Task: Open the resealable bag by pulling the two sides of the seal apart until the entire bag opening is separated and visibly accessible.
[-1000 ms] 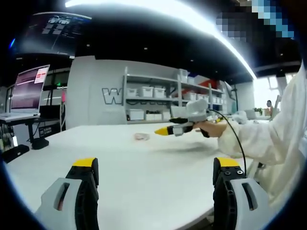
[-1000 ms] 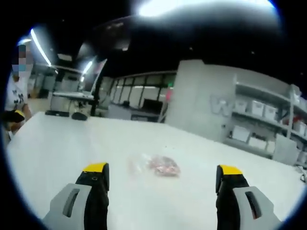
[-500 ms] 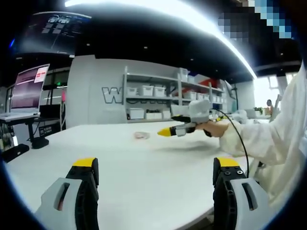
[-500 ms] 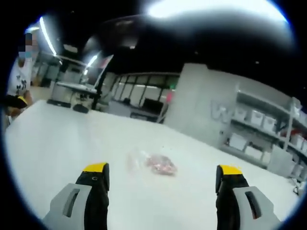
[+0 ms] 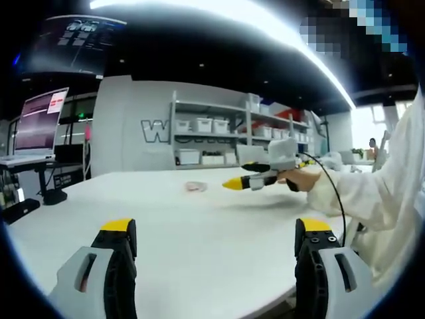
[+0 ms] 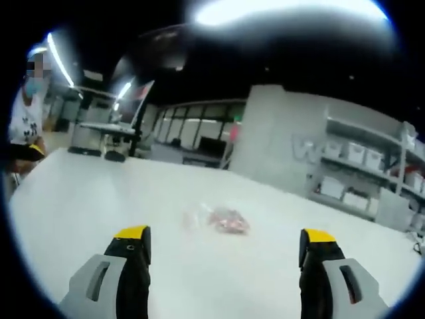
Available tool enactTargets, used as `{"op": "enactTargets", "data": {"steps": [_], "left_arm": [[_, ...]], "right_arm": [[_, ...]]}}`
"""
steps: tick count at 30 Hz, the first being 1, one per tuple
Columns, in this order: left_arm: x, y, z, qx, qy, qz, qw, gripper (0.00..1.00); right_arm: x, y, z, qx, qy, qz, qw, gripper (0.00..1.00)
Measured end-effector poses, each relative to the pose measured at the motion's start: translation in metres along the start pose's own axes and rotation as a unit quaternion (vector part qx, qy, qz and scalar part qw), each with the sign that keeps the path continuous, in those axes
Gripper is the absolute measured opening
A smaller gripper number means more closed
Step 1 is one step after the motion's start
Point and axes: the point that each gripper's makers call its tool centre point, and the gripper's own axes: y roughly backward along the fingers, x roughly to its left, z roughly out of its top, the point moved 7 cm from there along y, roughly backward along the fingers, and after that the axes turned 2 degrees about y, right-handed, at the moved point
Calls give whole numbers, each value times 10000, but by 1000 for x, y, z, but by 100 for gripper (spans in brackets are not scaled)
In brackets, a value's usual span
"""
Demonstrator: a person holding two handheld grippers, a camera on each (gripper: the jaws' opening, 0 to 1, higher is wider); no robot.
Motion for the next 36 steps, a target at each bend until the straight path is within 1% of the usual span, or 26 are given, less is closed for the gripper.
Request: {"op": "enactTargets", "data": {"steps": [7,11,16,20,23,29,33,36], "left_arm": [[0,-1,-1,25,10,-1,10000,98],[0,-1,-2,26,23,-7,10000,98],[-2,-2,-2,33,11,-25,10000,98],[-1,-1,-1,32,11,-15,10000,98],[-1,-1,-1,22,11,-19,10000,98],[-1,-3,-1,26,17,-38,10000,98],[-2,-4,0,20,12,-62,10000,98],[-2,-4,-1,40,11,-48,10000,98]], "right_arm": [[3,8,0,-48,-204,9,9998,94],[4,10,-1,-35,-253,15,9997,94],[5,10,-2,-19,-415,49,9991,94],[5,11,-4,12,-412,48,9991,93],[6,15,-3,-14,-453,67,9990,93],[7,18,-1,-27,-399,73,9992,93],[9,18,0,-55,-664,105,9977,93],[10,19,0,-59,-778,137,9969,93]]}}
